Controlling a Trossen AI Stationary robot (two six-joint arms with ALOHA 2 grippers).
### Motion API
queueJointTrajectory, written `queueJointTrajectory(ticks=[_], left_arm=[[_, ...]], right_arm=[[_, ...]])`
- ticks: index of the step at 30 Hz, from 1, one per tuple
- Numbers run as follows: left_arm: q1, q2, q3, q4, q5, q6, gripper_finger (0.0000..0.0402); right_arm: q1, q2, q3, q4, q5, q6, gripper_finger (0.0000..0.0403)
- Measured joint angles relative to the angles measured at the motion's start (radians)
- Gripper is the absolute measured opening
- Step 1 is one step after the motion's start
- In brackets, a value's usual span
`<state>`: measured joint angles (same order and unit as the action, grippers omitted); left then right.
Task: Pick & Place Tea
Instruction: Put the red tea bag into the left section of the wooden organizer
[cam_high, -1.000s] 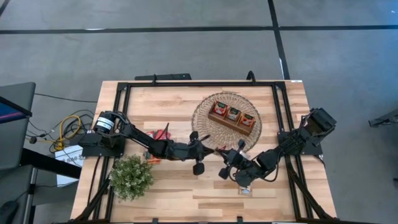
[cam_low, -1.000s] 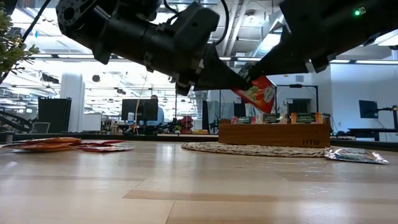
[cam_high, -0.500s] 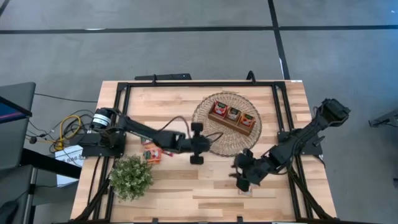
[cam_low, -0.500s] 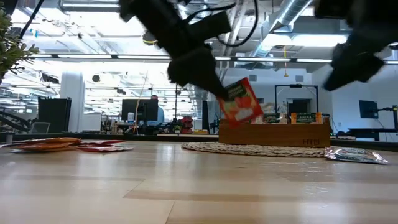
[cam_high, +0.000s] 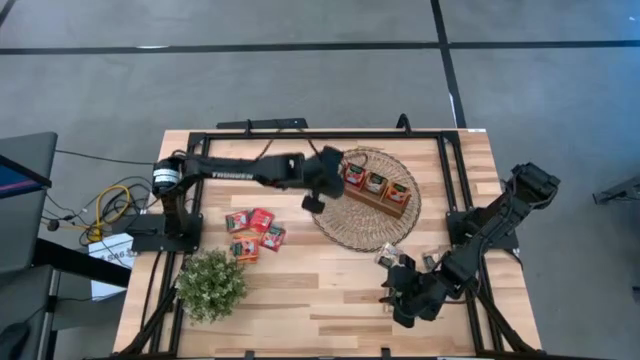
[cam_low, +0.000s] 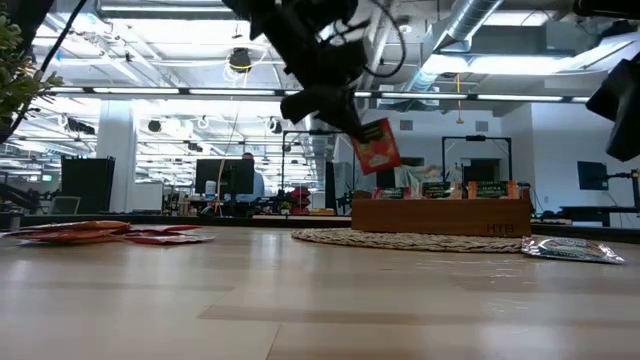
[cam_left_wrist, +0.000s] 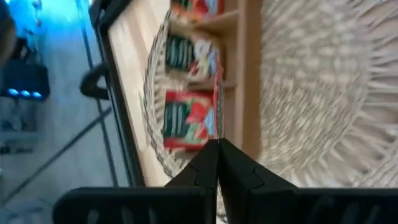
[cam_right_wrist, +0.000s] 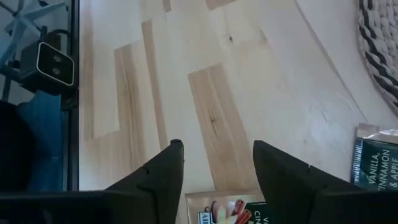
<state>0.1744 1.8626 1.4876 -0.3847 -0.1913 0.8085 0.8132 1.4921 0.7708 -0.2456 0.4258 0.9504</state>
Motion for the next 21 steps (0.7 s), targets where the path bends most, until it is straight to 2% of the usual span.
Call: queueJointTrajectory(ticks=[6, 11, 21], left_arm=[[0.070, 0.050, 0.000, 0.035, 0.113, -0.054, 0.0000], [0.084, 0.114, 0.000, 0.103, 0.109, -0.038, 0.0000], [0.089, 0.154, 0.000, 0.155, 0.107, -0.015, 0.0000]], right_arm=[[-0.004, 0.000, 0.000, 0.000, 0.004, -0.008, 0.0160], [-0.004, 0.000, 0.000, 0.007, 0.018, -0.012, 0.0150], [-0.004, 0.000, 0.000, 0.007, 0.022, -0.016, 0.0137]])
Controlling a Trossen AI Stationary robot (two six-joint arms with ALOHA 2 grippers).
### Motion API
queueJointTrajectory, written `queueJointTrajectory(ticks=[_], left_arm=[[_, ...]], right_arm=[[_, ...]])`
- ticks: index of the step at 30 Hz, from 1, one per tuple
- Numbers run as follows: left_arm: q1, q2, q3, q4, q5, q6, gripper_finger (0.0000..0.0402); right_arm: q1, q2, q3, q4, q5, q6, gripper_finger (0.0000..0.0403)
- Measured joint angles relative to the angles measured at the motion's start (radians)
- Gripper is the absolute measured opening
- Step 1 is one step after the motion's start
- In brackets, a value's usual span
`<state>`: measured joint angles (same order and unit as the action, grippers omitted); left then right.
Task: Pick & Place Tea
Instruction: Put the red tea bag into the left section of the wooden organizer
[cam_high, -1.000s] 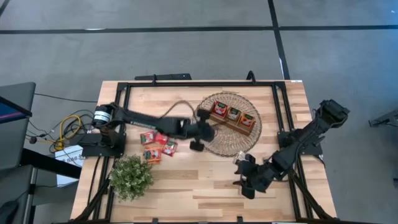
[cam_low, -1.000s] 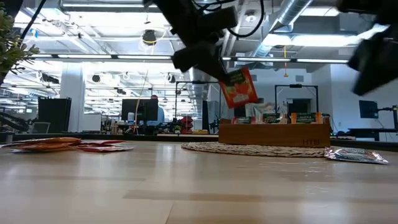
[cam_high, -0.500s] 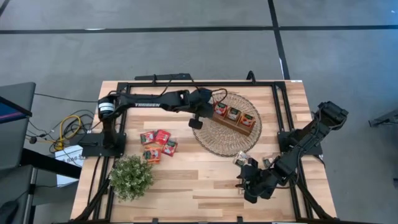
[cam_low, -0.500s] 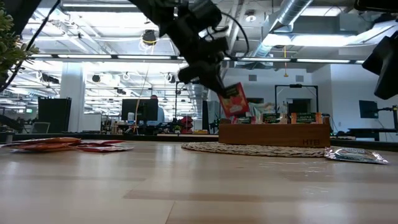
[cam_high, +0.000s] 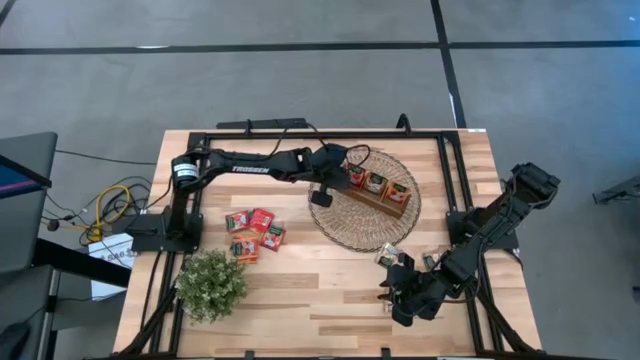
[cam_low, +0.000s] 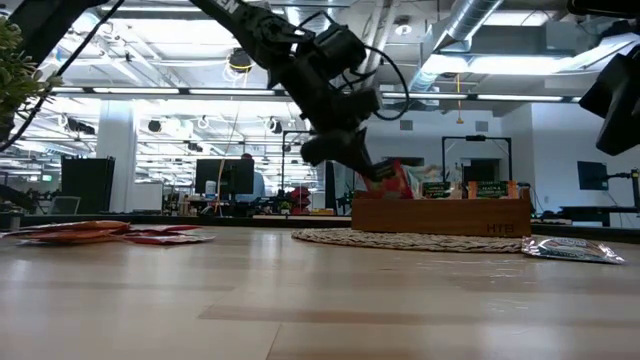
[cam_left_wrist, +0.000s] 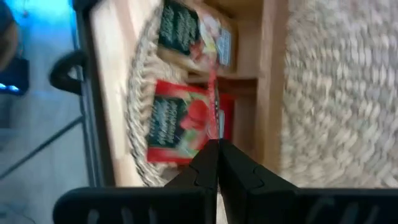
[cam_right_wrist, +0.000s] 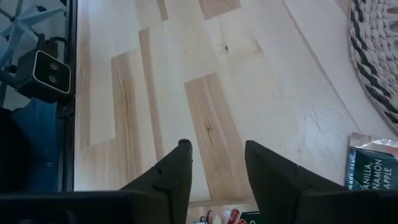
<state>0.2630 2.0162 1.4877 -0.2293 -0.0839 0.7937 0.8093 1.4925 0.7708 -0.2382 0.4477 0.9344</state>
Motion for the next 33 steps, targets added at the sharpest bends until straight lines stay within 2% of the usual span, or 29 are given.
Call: queueJointTrajectory(ticks=[10, 21, 25, 33], left_arm=[[-0.001, 0.032, -0.001, 0.024, -0.131, 0.009, 0.0000], [0.000, 0.031, -0.001, 0.030, -0.128, 0.032, 0.0005], [0.002, 0.031, -0.001, 0.038, -0.126, 0.048, 0.0033], [0.002, 0.031, -0.001, 0.163, -0.141, 0.055, 0.0119]], right_arm=[[0.000, 0.000, 0.000, 0.015, 0.004, -0.026, 0.0137], [0.000, 0.000, 0.000, 0.015, 0.008, -0.026, 0.0134], [0.000, 0.000, 0.000, 0.015, 0.008, -0.026, 0.0133], [0.000, 0.000, 0.000, 0.015, 0.008, -0.026, 0.0133]])
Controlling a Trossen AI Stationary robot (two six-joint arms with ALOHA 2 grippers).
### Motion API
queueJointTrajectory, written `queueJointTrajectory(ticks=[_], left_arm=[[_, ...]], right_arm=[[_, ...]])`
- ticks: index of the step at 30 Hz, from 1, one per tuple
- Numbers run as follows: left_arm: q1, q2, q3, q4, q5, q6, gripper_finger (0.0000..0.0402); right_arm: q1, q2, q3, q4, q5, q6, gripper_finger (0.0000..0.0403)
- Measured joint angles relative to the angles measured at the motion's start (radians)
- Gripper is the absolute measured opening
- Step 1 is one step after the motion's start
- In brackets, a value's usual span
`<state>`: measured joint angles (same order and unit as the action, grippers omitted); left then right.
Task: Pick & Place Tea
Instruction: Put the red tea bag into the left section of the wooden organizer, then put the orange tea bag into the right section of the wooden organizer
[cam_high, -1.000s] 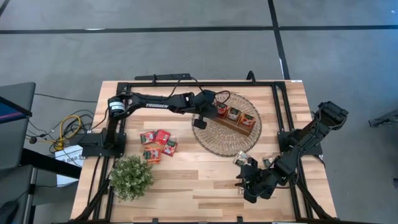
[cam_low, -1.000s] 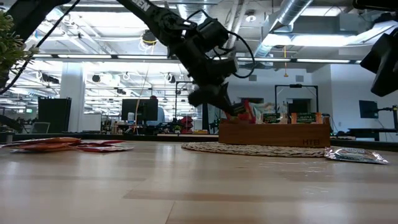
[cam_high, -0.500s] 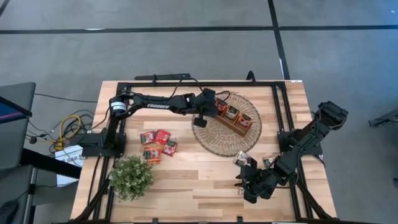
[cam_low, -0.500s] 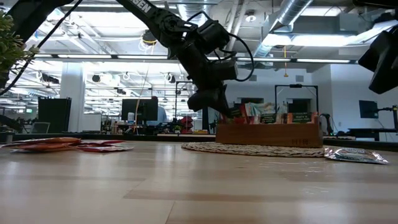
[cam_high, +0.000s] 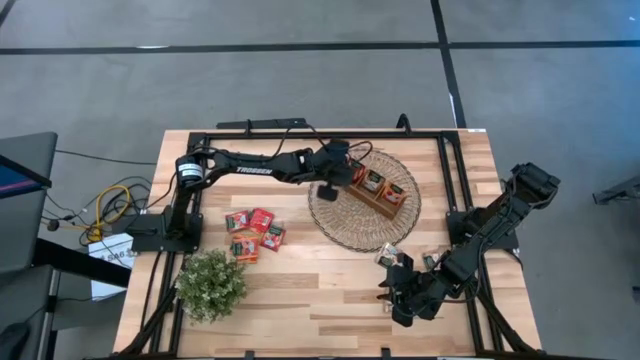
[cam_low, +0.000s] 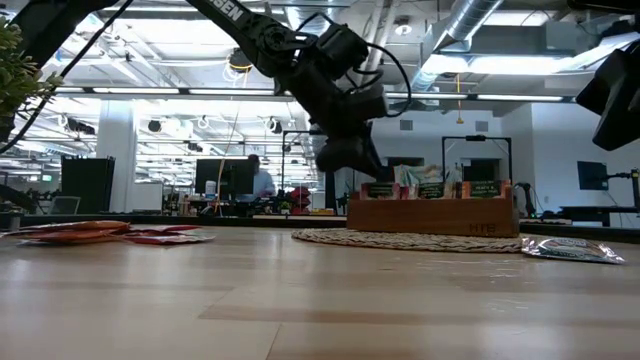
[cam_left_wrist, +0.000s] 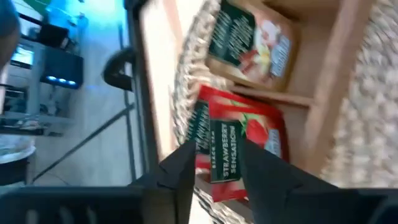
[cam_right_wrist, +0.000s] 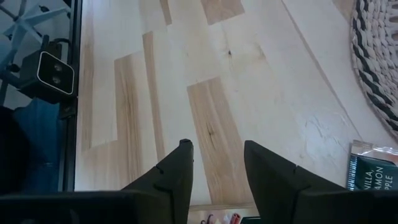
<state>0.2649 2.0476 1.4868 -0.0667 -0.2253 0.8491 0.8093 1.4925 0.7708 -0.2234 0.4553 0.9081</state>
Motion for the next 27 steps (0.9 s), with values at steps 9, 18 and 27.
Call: queueJointTrajectory(ticks=[9, 18, 27], left_arm=[[-0.018, -0.005, 0.000, 0.017, -0.079, -0.024, 0.0114], [-0.102, -0.148, -0.001, -0.159, -0.227, -0.022, 0.0076], [-0.079, -0.465, 0.000, -0.649, -0.188, -0.388, 0.0067]], right_arm=[[0.000, 0.000, 0.000, 0.000, 0.000, 0.000, 0.0133], [0.000, 0.000, 0.000, 0.007, 0.061, -0.039, 0.0134], [-0.002, 0.001, 0.000, 0.043, 0.101, -0.106, 0.0129]])
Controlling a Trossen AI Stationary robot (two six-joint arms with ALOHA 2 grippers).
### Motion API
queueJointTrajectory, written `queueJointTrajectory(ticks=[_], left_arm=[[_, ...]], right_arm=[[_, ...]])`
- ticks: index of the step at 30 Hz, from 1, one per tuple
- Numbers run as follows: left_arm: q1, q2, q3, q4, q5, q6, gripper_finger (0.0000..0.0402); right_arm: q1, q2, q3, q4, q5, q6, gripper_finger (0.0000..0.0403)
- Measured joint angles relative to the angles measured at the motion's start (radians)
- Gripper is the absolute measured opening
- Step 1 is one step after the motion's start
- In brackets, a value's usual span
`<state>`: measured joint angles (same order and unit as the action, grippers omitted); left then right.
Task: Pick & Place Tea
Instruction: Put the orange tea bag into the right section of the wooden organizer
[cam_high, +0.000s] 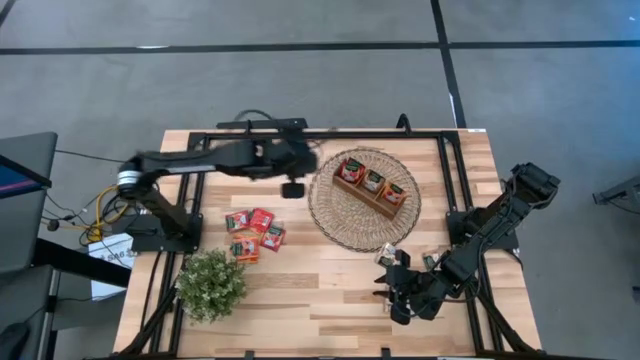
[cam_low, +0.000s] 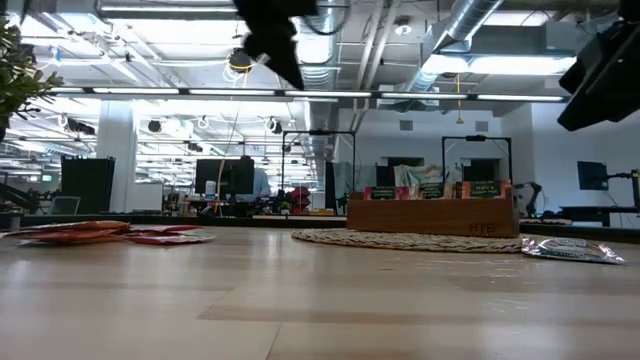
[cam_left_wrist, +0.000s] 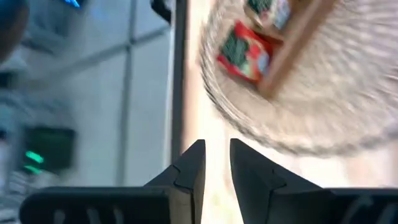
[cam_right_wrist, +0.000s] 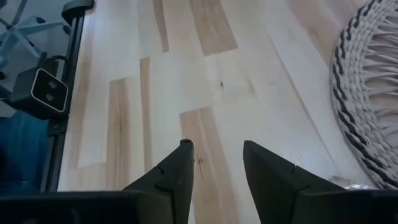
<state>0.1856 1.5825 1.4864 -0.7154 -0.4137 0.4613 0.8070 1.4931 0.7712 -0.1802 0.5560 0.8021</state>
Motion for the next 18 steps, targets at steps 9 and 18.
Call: queueJointTrajectory(ticks=[9, 18], left_arm=[[0.047, -0.190, -0.110, -0.269, 0.144, -0.279, 0.0075], [0.189, -0.370, -0.490, -0.199, 0.186, -0.363, 0.0151]], right_arm=[[-0.030, 0.000, 0.000, 0.010, 0.000, 0.000, 0.0129], [-0.046, 0.000, 0.000, 0.047, -0.002, -0.060, 0.0129]])
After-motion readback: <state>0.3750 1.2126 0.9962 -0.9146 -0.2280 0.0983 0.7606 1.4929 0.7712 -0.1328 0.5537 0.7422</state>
